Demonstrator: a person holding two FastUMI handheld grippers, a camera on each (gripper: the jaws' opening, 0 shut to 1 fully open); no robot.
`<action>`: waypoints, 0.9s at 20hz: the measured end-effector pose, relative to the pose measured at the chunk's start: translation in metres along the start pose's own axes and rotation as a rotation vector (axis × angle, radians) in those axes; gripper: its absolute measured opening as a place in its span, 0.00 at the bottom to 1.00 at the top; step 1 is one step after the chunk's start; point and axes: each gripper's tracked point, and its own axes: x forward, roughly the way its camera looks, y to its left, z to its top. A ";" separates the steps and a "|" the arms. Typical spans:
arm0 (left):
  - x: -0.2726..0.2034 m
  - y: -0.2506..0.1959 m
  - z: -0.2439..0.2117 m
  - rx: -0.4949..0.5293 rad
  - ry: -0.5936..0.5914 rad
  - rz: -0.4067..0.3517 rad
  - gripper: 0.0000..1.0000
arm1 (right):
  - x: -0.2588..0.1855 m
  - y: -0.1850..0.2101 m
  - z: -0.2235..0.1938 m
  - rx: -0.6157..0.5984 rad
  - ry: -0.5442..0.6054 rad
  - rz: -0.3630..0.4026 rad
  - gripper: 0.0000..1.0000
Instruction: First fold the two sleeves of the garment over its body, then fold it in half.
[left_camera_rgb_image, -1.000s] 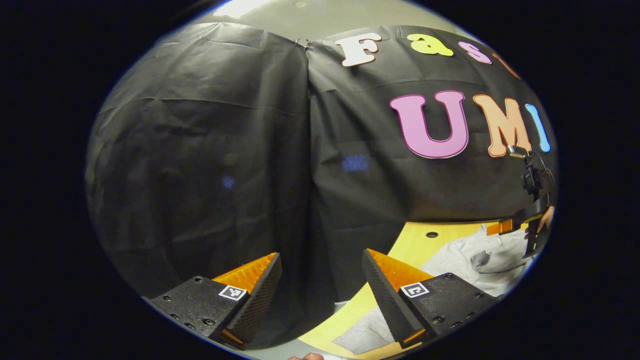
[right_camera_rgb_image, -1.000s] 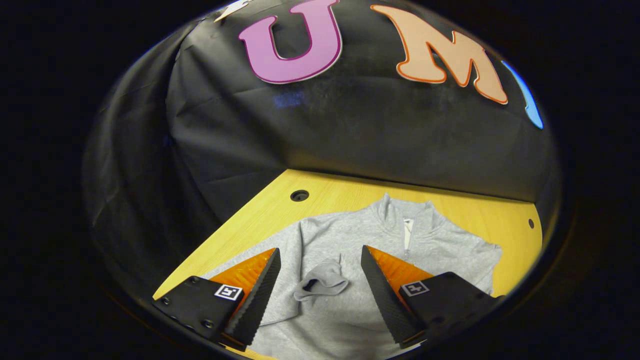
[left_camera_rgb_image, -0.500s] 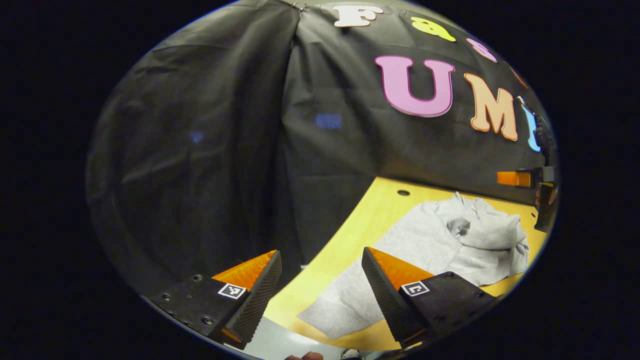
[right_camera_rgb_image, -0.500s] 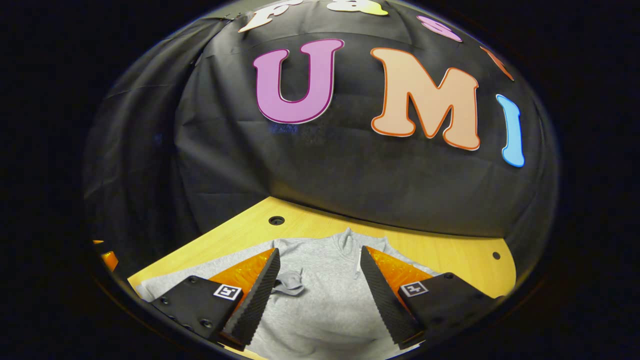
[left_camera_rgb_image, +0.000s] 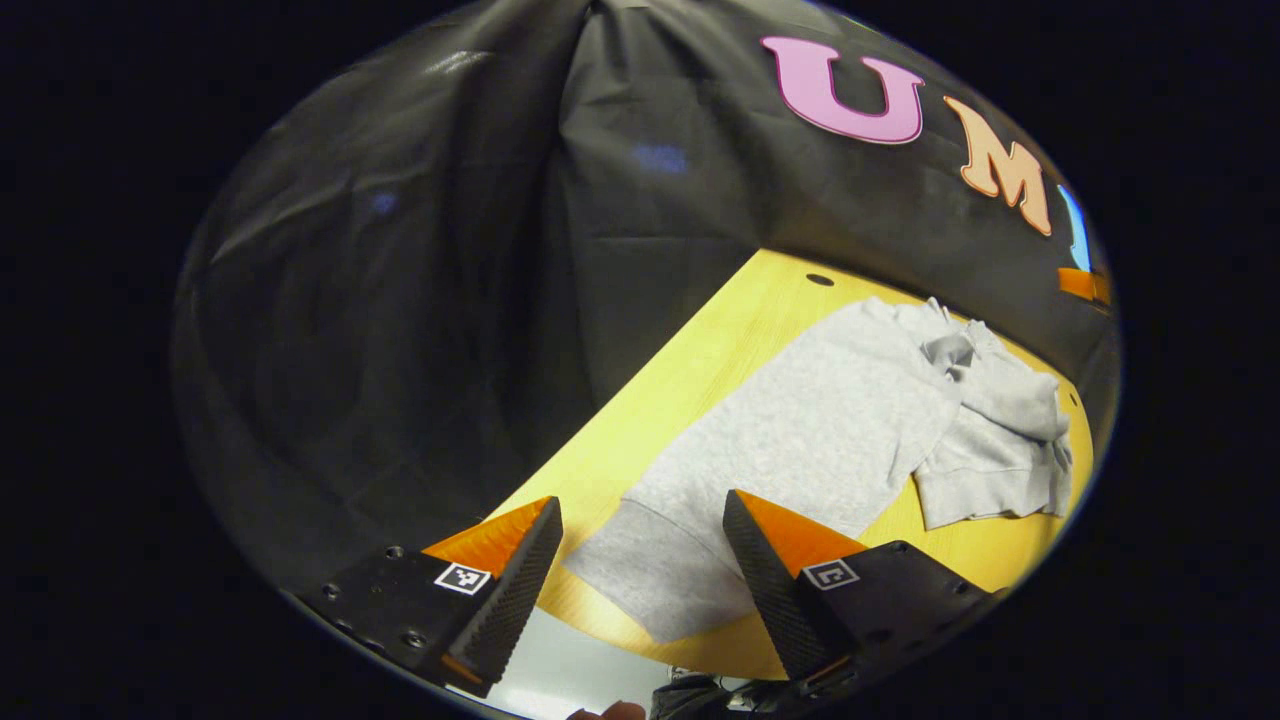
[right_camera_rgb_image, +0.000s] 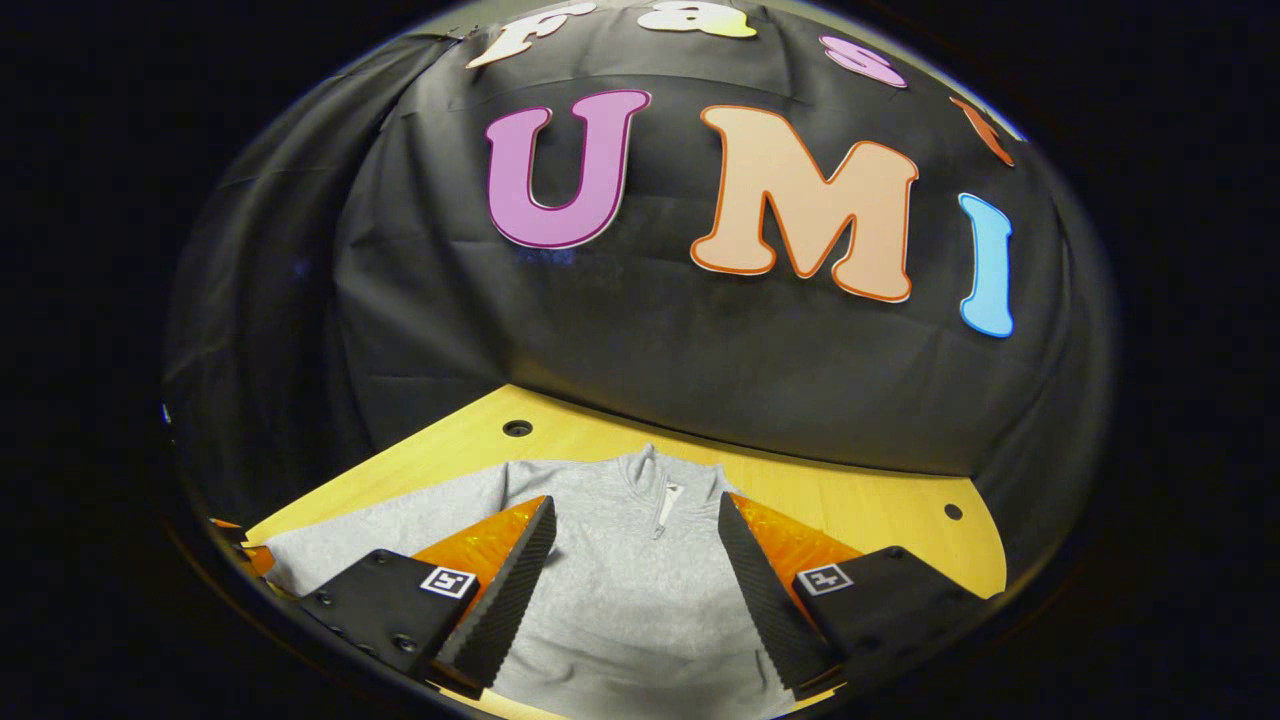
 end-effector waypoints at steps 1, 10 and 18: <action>0.002 0.001 -0.002 -0.004 0.010 0.006 0.96 | -0.002 -0.004 -0.001 0.001 0.001 -0.006 1.00; 0.011 -0.006 -0.013 -0.027 0.042 0.030 0.98 | -0.015 -0.041 -0.007 0.016 0.004 -0.053 1.00; 0.018 -0.018 -0.008 -0.105 0.101 0.015 0.12 | -0.027 -0.060 -0.010 0.034 -0.006 -0.070 1.00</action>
